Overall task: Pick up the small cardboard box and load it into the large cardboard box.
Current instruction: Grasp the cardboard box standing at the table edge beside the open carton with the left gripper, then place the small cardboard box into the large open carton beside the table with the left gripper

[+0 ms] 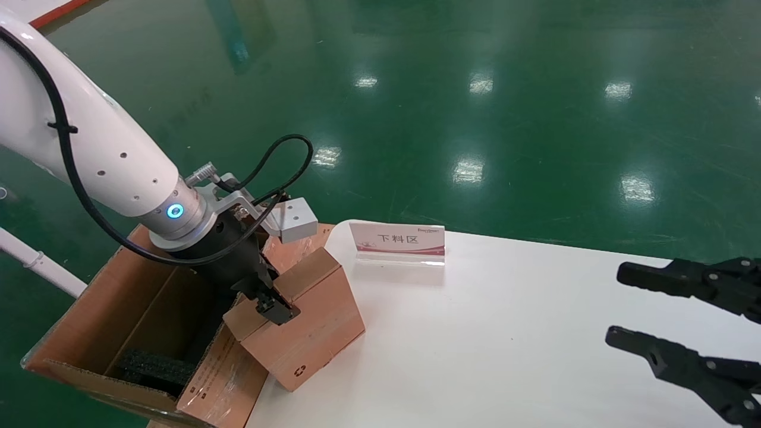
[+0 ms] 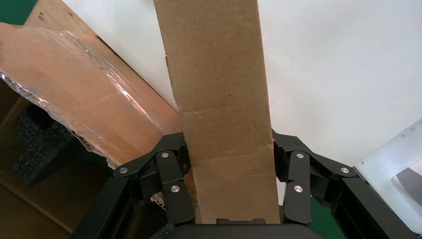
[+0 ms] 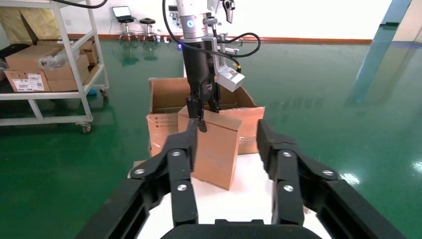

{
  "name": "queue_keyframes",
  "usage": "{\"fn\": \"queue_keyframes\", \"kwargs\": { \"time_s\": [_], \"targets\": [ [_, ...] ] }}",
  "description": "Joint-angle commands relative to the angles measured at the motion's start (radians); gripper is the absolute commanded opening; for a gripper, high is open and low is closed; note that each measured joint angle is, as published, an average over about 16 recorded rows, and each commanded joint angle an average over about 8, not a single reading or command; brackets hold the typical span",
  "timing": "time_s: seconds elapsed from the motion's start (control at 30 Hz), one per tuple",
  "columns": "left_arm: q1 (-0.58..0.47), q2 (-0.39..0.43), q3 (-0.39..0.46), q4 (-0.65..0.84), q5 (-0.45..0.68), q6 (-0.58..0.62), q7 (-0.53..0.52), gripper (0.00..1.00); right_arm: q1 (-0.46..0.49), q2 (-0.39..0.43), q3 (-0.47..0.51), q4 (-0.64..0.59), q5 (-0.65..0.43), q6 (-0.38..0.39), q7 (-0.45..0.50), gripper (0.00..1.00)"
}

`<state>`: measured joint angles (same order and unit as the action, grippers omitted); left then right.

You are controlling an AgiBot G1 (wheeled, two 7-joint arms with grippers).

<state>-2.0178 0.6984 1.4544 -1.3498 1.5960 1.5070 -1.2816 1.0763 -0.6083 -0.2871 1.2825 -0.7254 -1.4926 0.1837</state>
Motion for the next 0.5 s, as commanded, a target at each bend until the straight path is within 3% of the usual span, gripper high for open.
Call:
{"fn": "queue_keyframes", "kwargs": {
  "time_s": [0.03, 0.4, 0.5],
  "targets": [
    [0.000, 0.000, 0.000, -0.001, 0.000, 0.000, 0.000, 0.00, 0.000, 0.000, 0.000, 0.000, 0.000, 0.000, 0.000, 0.00],
    [-0.044, -0.026, -0.051, 0.040, -0.055, -0.032, 0.003, 0.00, 0.000, 0.000, 0.000, -0.001, 0.000, 0.000, 0.000, 0.01],
    [-0.088, -0.042, -0.090, 0.075, -0.099, -0.037, 0.001, 0.00, 0.000, 0.000, -0.001, -0.001, 0.000, 0.000, 0.000, 0.34]
  ]
}}
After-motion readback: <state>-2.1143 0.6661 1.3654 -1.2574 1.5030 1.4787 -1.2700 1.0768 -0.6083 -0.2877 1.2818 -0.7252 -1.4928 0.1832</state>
